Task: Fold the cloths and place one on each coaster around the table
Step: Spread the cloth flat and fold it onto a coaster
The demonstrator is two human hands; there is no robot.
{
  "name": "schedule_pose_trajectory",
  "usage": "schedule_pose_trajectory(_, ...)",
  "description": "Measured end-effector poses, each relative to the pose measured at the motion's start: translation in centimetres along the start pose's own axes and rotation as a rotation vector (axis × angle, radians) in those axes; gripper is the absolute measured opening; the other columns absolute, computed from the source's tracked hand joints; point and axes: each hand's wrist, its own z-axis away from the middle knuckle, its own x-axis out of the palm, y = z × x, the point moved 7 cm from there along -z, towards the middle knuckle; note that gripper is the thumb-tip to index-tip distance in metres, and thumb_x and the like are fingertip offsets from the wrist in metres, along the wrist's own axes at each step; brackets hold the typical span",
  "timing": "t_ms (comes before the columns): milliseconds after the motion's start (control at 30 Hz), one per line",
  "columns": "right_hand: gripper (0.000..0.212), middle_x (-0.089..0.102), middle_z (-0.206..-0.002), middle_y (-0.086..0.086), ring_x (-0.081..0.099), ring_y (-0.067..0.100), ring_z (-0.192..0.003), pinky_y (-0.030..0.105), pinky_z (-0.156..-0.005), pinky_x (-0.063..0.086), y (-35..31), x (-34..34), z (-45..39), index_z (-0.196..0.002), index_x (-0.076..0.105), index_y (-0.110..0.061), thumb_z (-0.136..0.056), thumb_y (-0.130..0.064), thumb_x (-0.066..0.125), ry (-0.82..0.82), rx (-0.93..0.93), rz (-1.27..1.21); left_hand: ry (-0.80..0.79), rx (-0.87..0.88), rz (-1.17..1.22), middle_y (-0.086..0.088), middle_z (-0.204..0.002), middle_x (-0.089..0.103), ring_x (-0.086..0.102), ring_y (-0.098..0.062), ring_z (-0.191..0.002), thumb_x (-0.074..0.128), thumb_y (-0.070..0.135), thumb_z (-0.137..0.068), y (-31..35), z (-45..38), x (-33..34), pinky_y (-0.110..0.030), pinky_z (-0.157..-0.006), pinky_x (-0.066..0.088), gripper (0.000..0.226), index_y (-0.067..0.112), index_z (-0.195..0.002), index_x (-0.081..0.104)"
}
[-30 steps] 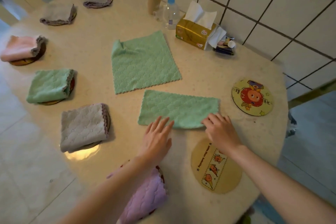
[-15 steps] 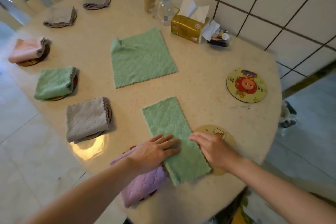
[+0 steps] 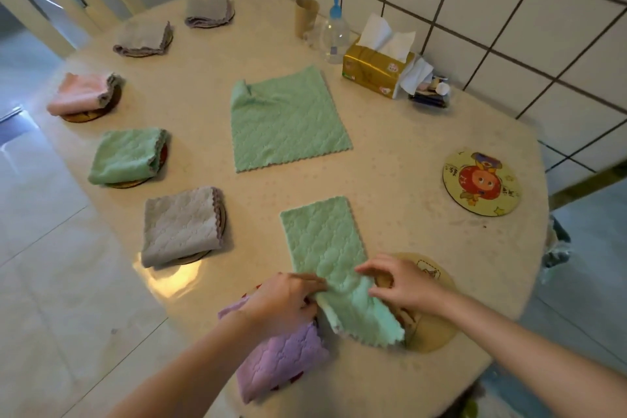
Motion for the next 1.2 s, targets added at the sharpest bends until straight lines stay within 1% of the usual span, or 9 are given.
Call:
schedule_pose_trajectory(67, 0.031, 0.063, -0.114, -0.019, 0.058, -0.002, -0.108, 0.021, -0.097, 0.047, 0.3, -1.4, -0.8, -0.112, 0.060, -0.035, -0.087, -0.017, 0.064, 0.049, 0.074, -0.254, 0.042, -0.173, 0.195, 0.003, -0.086, 0.069, 0.063, -0.019, -0.084, 0.053, 0.026, -0.087, -1.3, -0.6, -0.6, -0.025, -0.073, 0.046, 0.020, 0.023, -0.095, 0.071)
schedule_pose_trajectory(133, 0.029, 0.068, -0.109, -0.011, 0.061, 0.003, -0.107, 0.025, -0.097, 0.049, 0.5, -2.5, -1.5, -0.108, 0.066, -0.028, -0.089, -0.007, 0.060, 0.104, 0.107, -0.432, 0.098, -0.377, 0.483, 0.003, -0.063, 0.052, 0.048, -0.018, -0.058, 0.058, 0.032, -0.089, -3.3, -0.9, -0.6, -0.030, -0.058, 0.034, 0.027, 0.012, -0.071, 0.064)
schedule_pose_trajectory(233, 0.023, 0.071, -0.106, 0.002, 0.066, 0.018, -0.101, 0.036, -0.088, 0.054, 0.4, -2.7, -2.6, -0.108, 0.068, -0.014, -0.094, -0.024, 0.053, 0.103, 0.202, -0.725, 0.249, -0.593, 1.066, -0.006, -0.074, 0.059, 0.055, -0.016, -0.069, 0.062, 0.025, -0.090, -5.4, -1.2, -0.4, -0.035, -0.063, 0.045, 0.027, 0.001, -0.078, 0.065)
schedule_pose_trajectory(333, 0.040, 0.071, -0.102, 0.011, 0.068, 0.025, -0.095, 0.037, -0.084, 0.054, 0.3, -2.6, -4.3, -0.105, 0.065, -0.011, -0.098, -0.039, 0.036, 0.130, 0.288, -0.883, 0.296, -0.737, 1.334, -0.015, -0.089, 0.068, 0.067, -0.030, -0.076, 0.051, 0.016, -0.097, -6.3, -1.2, -0.4, -0.034, -0.062, 0.058, 0.018, 0.003, -0.093, 0.064)
schedule_pose_trajectory(633, 0.016, 0.063, -0.082, -0.004, 0.059, 0.010, -0.075, 0.024, -0.065, 0.045, 0.4, -2.8, -8.3, -0.086, 0.058, -0.019, -0.090, -0.034, 0.057, 0.153, 0.303, -0.251, 0.283, -0.788, 1.319, -0.011, -0.093, 0.070, 0.070, -0.021, -0.073, 0.056, 0.009, -0.094, -7.3, -1.7, -0.2, -0.032, -0.059, 0.060, 0.011, 0.009, -0.103, 0.062)
schedule_pose_trajectory(733, 0.020, 0.065, -0.080, 0.004, 0.060, 0.018, -0.072, 0.032, -0.064, 0.046, 0.9, -2.9, -7.8, -0.084, 0.058, -0.014, -0.089, -0.033, 0.057, 0.165, 0.326, -0.243, 0.232, -0.805, 1.240, -0.011, -0.092, 0.069, 0.069, -0.022, -0.075, 0.059, 0.009, -0.092, -7.7, -2.1, 0.1, -0.031, -0.058, 0.059, 0.015, 0.005, -0.107, 0.061)
schedule_pose_trajectory(900, 0.017, 0.066, -0.075, 0.007, 0.059, 0.017, -0.066, 0.028, -0.059, 0.044, 1.5, -2.8, -7.3, -0.082, 0.060, -0.016, -0.089, -0.031, 0.058, 0.189, 0.388, -0.228, 0.199, -0.848, 1.073, -0.012, -0.089, 0.068, 0.068, -0.025, -0.076, 0.062, 0.008, -0.090, -7.9, -2.5, 0.6, -0.037, -0.070, 0.059, 0.006, 0.005, -0.095, 0.062)
schedule_pose_trajectory(1100, 0.019, 0.048, -0.061, -0.003, 0.041, 0.012, -0.054, 0.026, -0.051, 0.033, 1.2, -2.8, -7.9, -0.083, 0.058, -0.008, -0.089, -0.025, 0.057, 0.213, 0.446, -0.160, 0.257, -0.916, 0.961, -0.017, -0.082, 0.067, 0.068, -0.031, -0.073, 0.068, 0.015, -0.086, -8.6, -2.4, 0.2, -0.048, -0.068, 0.059, 0.017, 0.007, -0.078, 0.055)
schedule_pose_trajectory(1200, 0.021, 0.054, -0.066, -0.003, 0.048, 0.013, -0.057, 0.029, -0.055, 0.042, 1.1, -3.0, -7.7, -0.086, 0.058, -0.009, -0.089, -0.029, 0.057, 0.263, 0.462, -0.116, 0.340, -0.843, 0.736, -0.009, -0.092, 0.065, 0.066, -0.024, -0.074, 0.071, 0.017, -0.083, -8.4, -2.0, -1.3, -0.037, -0.059, 0.057, 0.020, 0.012, -0.093, 0.054)
